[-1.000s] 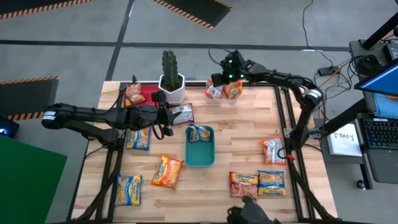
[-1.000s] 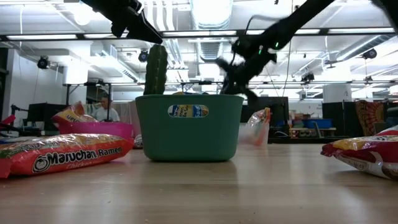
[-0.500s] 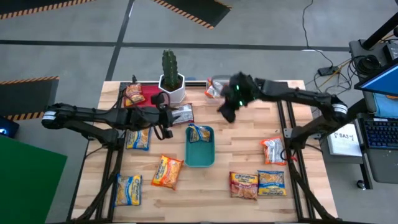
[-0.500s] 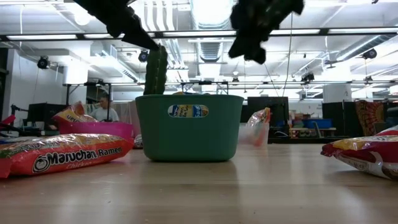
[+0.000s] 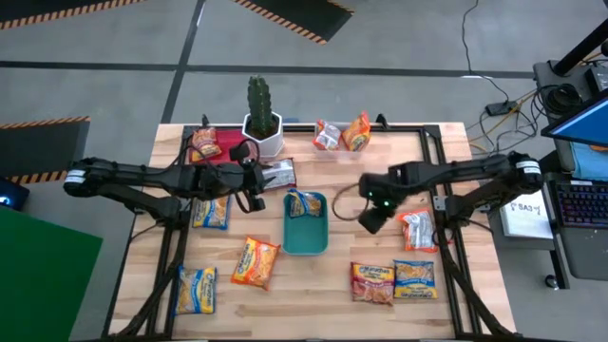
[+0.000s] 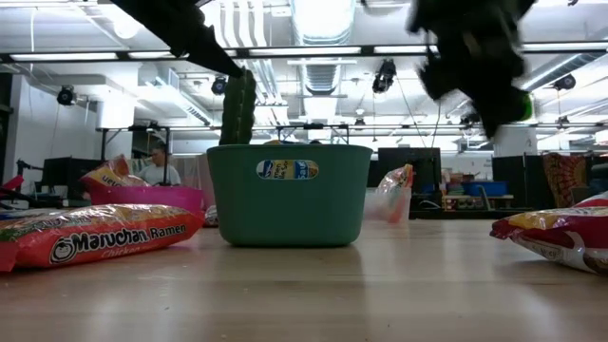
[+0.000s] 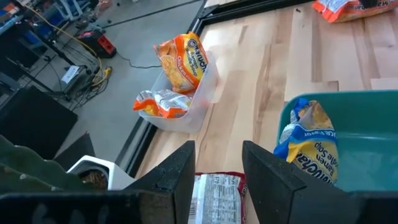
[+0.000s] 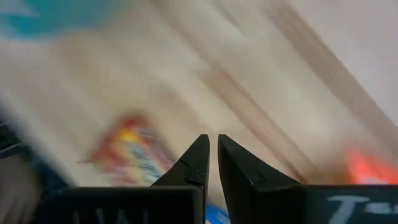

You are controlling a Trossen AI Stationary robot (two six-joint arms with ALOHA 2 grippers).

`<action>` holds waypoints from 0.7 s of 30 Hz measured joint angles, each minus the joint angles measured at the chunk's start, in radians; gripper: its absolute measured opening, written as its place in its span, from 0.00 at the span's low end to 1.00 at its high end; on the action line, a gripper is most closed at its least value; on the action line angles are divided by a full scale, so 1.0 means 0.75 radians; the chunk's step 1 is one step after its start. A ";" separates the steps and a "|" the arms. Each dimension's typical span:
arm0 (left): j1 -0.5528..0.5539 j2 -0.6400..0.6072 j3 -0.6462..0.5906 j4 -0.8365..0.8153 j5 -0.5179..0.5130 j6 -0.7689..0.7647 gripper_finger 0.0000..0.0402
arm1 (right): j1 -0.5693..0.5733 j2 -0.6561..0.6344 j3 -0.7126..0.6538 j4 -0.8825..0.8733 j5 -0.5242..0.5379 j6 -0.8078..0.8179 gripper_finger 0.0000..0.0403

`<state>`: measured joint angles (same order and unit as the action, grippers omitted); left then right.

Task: Sort Maruchan noodles
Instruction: Put the orange noodle pack into the transparent bin

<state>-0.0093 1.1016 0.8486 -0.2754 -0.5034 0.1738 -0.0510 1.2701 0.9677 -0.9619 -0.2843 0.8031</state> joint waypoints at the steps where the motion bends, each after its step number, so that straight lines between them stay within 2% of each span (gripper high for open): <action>1: 0.000 0.000 0.000 0.002 0.000 0.000 0.29 | 0.003 0.001 -0.027 -0.073 0.042 0.076 0.06; 5: 0.000 0.000 0.000 0.007 0.000 0.000 0.29 | 0.001 -0.001 -0.077 -0.338 0.184 0.300 0.06; 8: 0.000 0.000 0.001 0.007 -0.001 0.000 0.29 | 0.002 -0.002 -0.077 -0.456 0.210 0.371 0.07; 14: 0.000 0.000 0.001 0.007 -0.001 0.000 0.29 | 0.024 0.007 -0.078 -0.444 0.208 0.401 0.16; 21: 0.000 0.000 0.001 0.002 -0.001 0.000 0.29 | 0.096 0.011 -0.125 -0.440 0.197 0.557 0.35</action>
<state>-0.0093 1.1015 0.8494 -0.2739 -0.5041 0.1741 0.0209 1.2785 0.8743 -1.2921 -0.1365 1.2212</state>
